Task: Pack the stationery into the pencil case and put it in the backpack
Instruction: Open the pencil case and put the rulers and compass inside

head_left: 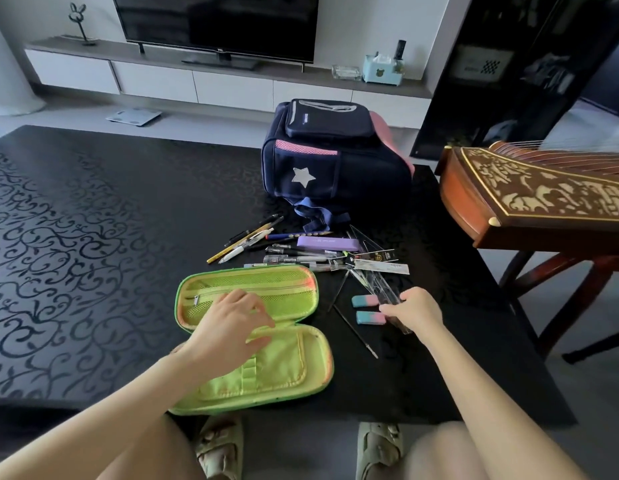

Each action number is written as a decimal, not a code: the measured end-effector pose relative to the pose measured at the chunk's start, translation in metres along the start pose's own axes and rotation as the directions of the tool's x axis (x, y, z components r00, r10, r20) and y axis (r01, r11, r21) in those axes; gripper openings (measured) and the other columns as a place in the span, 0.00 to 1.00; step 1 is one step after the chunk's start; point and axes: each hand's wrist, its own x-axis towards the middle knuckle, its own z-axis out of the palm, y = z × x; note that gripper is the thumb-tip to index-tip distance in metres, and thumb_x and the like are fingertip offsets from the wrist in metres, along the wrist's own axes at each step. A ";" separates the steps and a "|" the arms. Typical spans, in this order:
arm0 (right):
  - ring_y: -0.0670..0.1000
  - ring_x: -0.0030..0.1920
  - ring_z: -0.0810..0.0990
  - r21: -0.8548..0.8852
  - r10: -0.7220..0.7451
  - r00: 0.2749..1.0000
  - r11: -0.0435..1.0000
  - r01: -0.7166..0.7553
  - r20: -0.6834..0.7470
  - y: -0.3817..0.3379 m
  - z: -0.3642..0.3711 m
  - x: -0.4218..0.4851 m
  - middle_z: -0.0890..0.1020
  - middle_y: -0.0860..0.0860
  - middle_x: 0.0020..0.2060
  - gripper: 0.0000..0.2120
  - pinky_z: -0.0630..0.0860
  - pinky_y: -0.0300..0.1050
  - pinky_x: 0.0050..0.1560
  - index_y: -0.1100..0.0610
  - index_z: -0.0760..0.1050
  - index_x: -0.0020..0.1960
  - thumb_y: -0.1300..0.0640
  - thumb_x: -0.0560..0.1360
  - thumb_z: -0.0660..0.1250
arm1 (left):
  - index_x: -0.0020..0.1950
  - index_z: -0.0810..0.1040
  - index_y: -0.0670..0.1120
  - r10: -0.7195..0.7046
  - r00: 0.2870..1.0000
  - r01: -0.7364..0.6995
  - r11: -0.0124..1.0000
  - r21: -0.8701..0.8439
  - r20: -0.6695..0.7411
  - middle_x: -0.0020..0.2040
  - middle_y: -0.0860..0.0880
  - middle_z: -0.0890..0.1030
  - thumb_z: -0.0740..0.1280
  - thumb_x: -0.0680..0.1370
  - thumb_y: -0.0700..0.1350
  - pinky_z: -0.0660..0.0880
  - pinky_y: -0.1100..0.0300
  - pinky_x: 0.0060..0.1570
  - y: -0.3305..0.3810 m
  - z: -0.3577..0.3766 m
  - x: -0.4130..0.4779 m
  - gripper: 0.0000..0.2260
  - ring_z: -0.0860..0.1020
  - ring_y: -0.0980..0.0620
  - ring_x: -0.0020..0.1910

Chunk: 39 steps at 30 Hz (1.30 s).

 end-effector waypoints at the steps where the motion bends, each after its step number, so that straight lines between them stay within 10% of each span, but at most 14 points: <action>1: 0.54 0.36 0.77 0.032 0.035 0.999 0.999 -0.036 0.026 -0.002 0.000 -0.001 0.79 0.53 0.36 0.16 0.67 0.41 0.30 0.60 0.74 0.41 0.50 0.65 0.75 | 0.44 0.82 0.54 -0.002 1.000 0.002 1.000 -0.002 0.003 0.44 0.53 0.80 0.76 0.65 0.51 0.75 0.51 0.45 0.003 0.000 -0.001 0.09 0.78 0.48 0.45; 9: 0.49 0.29 0.75 0.044 0.134 0.991 0.990 -0.135 0.024 -0.006 -0.005 -0.013 0.77 0.51 0.30 0.13 0.68 0.38 0.27 0.61 0.74 0.39 0.54 0.66 0.75 | 0.51 0.81 0.53 -0.028 0.999 0.026 0.997 -0.079 -0.020 0.50 0.53 0.79 0.68 0.74 0.50 0.69 0.53 0.56 0.019 -0.003 0.000 0.07 0.73 0.49 0.54; 25: 0.57 0.53 0.78 0.124 0.010 0.987 0.992 0.010 -0.158 -0.017 0.008 -0.047 0.79 0.57 0.53 0.12 0.68 0.43 0.39 0.62 0.71 0.56 0.63 0.73 0.67 | 0.53 0.80 0.54 -0.059 0.997 0.063 0.993 -0.099 0.039 0.51 0.54 0.77 0.64 0.76 0.49 0.66 0.58 0.52 0.020 -0.004 -0.014 0.08 0.71 0.52 0.53; 31: 0.52 0.28 0.77 0.384 0.117 0.991 0.914 -0.132 0.062 0.011 -0.023 -0.050 0.79 0.58 0.32 0.05 0.80 0.48 0.38 0.65 0.78 0.41 0.71 0.66 0.70 | 0.54 0.79 0.54 -0.063 0.993 0.068 0.997 -0.044 0.098 0.51 0.53 0.78 0.65 0.76 0.51 0.66 0.58 0.52 0.010 -0.008 -0.020 0.09 0.72 0.50 0.53; 39: 0.47 0.26 0.77 0.409 0.014 0.952 0.901 -0.145 0.306 0.029 -0.083 -0.102 0.79 0.54 0.26 0.07 0.76 0.40 0.33 0.64 0.78 0.44 0.72 0.68 0.70 | 0.62 0.71 0.60 -0.081 0.960 0.036 0.985 0.167 0.269 0.59 0.57 0.73 0.64 0.72 0.62 0.62 0.58 0.59 0.013 -0.010 -0.035 0.20 0.68 0.53 0.59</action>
